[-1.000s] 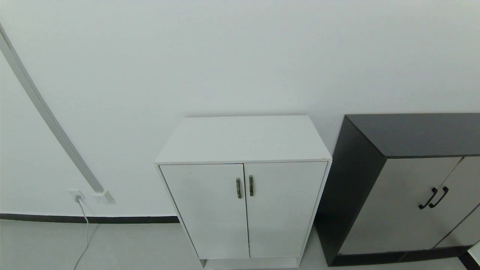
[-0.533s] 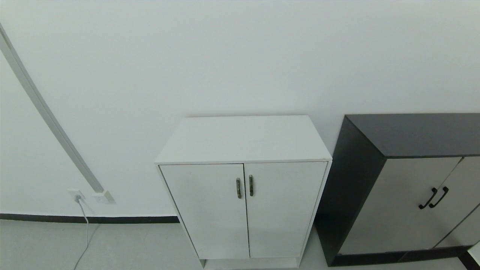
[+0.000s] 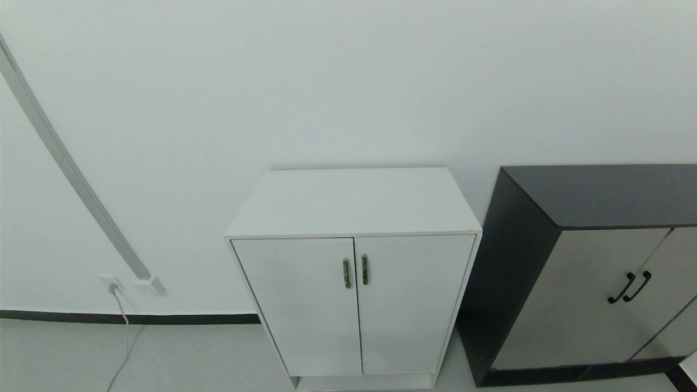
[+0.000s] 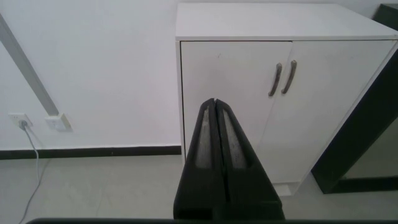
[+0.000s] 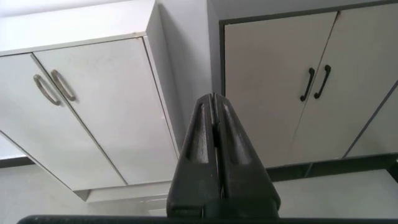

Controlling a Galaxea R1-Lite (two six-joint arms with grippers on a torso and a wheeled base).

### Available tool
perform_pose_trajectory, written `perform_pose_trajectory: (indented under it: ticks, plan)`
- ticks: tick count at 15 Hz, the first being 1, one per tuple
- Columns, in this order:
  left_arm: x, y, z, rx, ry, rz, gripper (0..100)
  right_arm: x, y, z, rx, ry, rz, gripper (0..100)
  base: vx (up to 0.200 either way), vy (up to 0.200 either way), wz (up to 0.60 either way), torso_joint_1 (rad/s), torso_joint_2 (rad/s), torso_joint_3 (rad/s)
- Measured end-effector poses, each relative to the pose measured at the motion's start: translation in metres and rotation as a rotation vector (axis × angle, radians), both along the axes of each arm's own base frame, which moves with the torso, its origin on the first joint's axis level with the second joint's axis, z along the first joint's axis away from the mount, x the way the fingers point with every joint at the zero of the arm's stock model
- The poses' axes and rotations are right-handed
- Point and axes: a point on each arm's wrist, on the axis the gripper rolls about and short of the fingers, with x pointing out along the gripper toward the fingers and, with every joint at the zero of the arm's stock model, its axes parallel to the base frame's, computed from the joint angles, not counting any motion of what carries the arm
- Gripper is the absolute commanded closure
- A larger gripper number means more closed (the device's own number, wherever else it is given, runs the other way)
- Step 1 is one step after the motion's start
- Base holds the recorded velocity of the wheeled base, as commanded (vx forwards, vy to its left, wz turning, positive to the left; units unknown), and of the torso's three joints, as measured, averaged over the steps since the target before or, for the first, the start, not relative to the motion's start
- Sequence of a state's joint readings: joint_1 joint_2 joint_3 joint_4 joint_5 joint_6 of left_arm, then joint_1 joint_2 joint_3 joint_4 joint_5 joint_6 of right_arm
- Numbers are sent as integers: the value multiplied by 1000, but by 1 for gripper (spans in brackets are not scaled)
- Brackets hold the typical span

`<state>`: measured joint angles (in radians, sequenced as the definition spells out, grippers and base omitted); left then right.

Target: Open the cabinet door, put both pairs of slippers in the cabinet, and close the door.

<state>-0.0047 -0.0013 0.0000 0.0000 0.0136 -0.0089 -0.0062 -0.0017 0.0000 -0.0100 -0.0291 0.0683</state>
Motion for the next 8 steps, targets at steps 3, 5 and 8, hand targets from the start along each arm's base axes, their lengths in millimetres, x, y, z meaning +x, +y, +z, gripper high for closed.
perform_pose_trajectory:
  ticks: [3,5,8]
  plan:
    - [0,0,0,0,0,0,100,0,0,0,-3,0,2,100,0,0,0,0,0,0]
    - [0,0,0,0,0,0,100,0,0,0,-7,1,3,100,0,0,0,0,0,0]
    - [0,0,0,0,0,0,100,0,0,0,-6,1,3,100,0,0,0,0,0,0]
